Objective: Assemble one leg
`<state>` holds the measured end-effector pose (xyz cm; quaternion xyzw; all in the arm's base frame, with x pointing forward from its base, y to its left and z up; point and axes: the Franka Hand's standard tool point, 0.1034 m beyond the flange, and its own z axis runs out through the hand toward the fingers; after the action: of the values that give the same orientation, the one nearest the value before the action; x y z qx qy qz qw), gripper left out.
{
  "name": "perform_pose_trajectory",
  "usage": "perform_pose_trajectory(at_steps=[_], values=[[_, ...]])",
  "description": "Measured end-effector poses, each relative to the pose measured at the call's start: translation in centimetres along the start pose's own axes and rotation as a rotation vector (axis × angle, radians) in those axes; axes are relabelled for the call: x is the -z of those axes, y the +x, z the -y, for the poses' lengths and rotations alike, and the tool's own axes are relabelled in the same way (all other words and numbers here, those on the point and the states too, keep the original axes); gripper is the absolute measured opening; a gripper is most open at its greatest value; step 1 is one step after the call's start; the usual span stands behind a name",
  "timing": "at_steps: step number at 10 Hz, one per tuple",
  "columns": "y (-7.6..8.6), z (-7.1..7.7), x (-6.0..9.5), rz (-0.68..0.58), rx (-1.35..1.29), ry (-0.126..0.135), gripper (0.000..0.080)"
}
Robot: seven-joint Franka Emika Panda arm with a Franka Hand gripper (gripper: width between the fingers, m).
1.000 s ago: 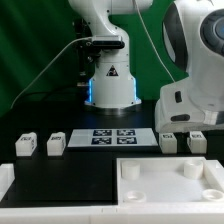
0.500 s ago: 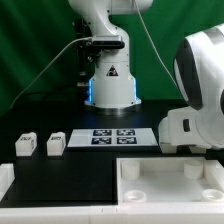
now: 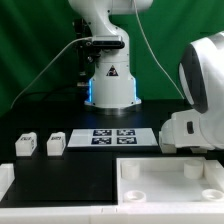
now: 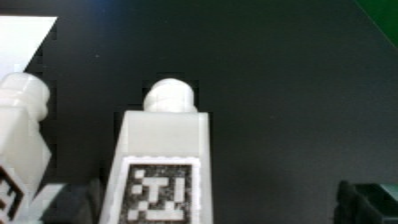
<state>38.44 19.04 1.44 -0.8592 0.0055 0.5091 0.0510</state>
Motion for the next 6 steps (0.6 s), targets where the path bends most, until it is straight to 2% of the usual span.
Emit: perform_pose_trajectory(at_steps=[5,6], values=[[-0.06,-0.06,-0.47,0.007,-0.001,-0.002,0.0649],[-0.05,-0.07,-0.48,0.007,-0.001,-0.002,0.0531]])
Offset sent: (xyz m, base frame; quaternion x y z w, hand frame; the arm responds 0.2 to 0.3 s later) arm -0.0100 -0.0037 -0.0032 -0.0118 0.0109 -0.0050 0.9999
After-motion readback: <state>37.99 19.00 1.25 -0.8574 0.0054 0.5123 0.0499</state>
